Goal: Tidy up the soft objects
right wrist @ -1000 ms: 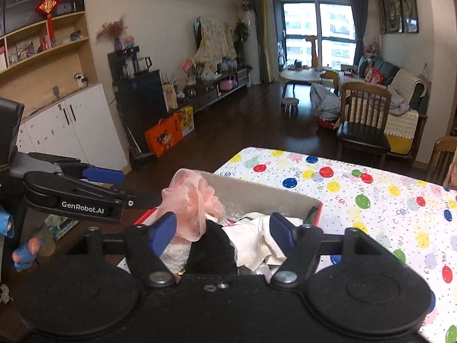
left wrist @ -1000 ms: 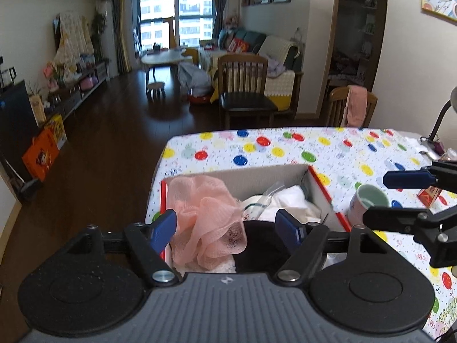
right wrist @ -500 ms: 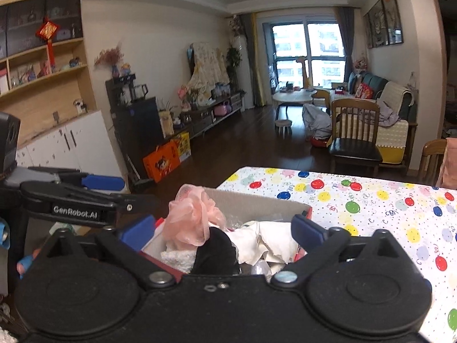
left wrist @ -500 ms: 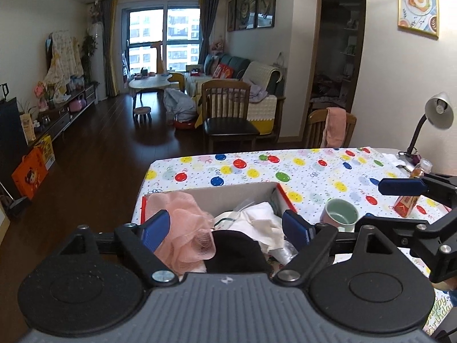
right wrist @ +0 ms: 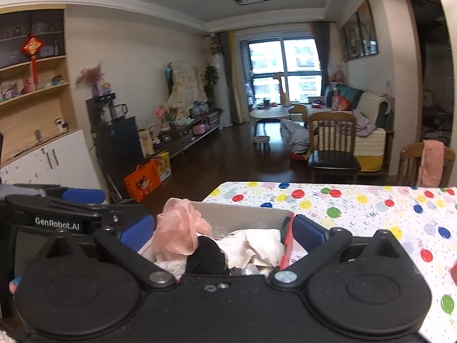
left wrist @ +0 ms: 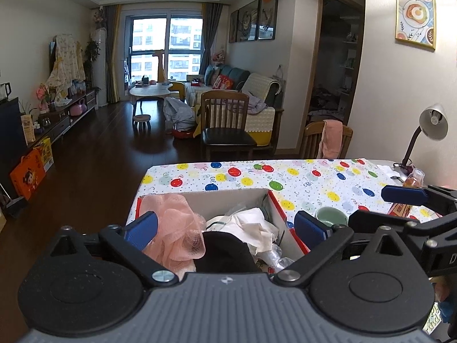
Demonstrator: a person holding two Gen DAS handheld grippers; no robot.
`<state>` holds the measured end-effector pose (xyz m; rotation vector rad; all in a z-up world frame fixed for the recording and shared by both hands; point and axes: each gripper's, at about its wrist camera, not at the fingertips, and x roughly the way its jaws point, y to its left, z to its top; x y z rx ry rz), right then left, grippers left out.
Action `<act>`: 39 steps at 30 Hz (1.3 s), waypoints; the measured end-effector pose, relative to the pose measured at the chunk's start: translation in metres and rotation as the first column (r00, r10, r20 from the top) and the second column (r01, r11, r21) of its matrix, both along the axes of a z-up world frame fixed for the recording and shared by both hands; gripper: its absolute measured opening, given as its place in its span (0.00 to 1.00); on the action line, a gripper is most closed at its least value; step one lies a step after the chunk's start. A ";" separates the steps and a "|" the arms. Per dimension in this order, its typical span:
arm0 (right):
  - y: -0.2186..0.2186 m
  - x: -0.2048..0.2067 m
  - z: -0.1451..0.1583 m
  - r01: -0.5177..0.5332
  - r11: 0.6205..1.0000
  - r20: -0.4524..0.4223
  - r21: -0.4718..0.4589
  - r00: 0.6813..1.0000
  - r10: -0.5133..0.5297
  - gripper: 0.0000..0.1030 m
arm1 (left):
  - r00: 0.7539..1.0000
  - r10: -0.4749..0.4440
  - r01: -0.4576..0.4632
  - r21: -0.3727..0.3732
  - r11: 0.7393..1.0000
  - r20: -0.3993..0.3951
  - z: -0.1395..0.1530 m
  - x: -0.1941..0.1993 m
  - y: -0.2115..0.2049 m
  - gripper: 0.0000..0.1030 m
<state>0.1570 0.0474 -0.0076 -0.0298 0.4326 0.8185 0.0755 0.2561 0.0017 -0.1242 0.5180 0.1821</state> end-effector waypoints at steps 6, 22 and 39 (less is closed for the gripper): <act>-0.005 -0.005 -0.004 0.063 0.998 0.007 0.007 0.998 -0.063 1.00 | 1.000 0.000 0.000 -0.024 1.000 -0.001 -0.005 -0.006 -0.002 0.99; -0.010 0.000 -0.013 0.132 0.991 -0.029 -0.002 0.991 -0.132 1.00 | 1.000 0.001 -0.001 -0.045 0.999 0.002 -0.010 -0.011 -0.013 0.99; -0.014 -0.002 -0.013 0.156 0.988 -0.011 -0.006 0.988 -0.156 1.00 | 0.998 0.036 -0.036 -0.010 0.999 0.048 -0.004 -0.018 -0.017 0.99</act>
